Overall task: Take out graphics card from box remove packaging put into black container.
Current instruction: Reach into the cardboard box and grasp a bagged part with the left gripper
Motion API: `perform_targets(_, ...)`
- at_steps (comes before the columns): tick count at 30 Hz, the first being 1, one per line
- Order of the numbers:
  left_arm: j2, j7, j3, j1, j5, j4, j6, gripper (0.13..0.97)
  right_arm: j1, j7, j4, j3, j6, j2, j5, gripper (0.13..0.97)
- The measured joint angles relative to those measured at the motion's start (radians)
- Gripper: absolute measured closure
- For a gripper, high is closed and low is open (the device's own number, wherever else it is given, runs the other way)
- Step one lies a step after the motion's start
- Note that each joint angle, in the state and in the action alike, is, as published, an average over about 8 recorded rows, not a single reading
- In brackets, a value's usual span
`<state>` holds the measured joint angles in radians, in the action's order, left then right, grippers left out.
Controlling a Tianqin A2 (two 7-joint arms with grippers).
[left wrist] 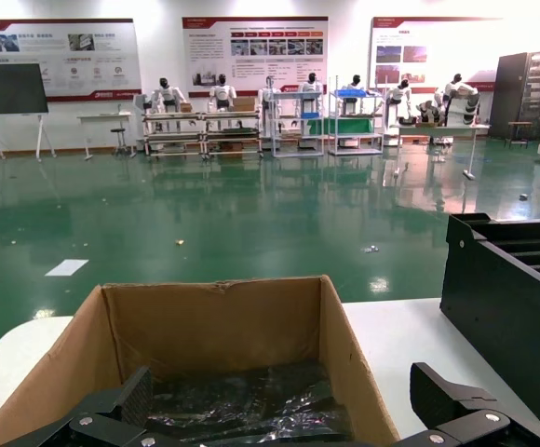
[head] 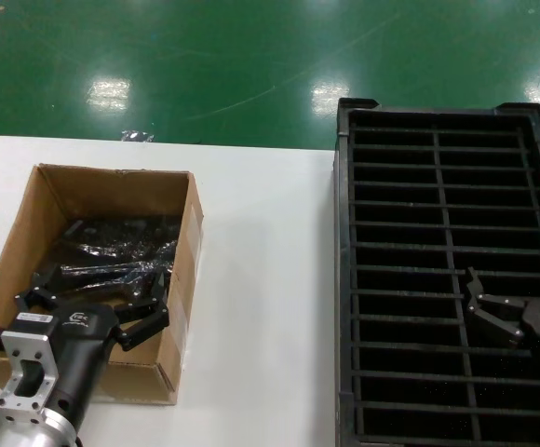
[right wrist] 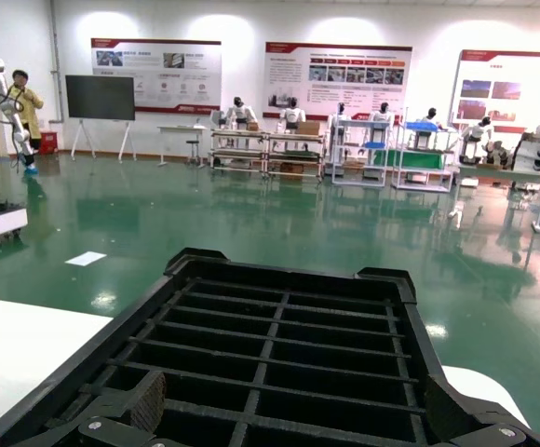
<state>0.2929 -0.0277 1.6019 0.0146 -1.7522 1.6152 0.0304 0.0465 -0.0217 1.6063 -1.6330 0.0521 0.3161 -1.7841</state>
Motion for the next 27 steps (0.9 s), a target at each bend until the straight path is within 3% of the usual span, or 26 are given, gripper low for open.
perform_targets(7,0.005,-0.001,-0.002,-0.001,-0.003,0.004,0.008,0.132,0.0,0.0,0.0,0.0,0.0,0.0,0.0,0.129)
perform_targets(11,0.043,-0.016,0.008,-0.004,-0.007,0.02,0.022,0.132,0.0,0.0,0.0,0.0,0.0,0.0,0.0,0.129)
perform_targets(14,0.116,-0.043,0.026,-0.004,-0.002,0.043,0.035,0.132,0.0,0.0,0.0,0.0,0.0,0.0,0.0,0.129)
perform_targets(20,0.32,-0.096,0.038,0.021,0.056,0.086,0.095,0.132,0.0,0.0,0.0,0.0,0.0,0.0,0.0,0.129)
perform_targets(23,0.418,-0.11,0.04,0.061,0.125,0.077,0.156,0.132,0.0,0.0,0.0,0.0,0.0,0.0,0.0,0.129)
perform_targets(27,0.532,-0.107,0.08,0.152,0.241,0.027,0.287,0.132,0.0,0.0,0.0,0.0,0.0,0.0,0.0,0.129)
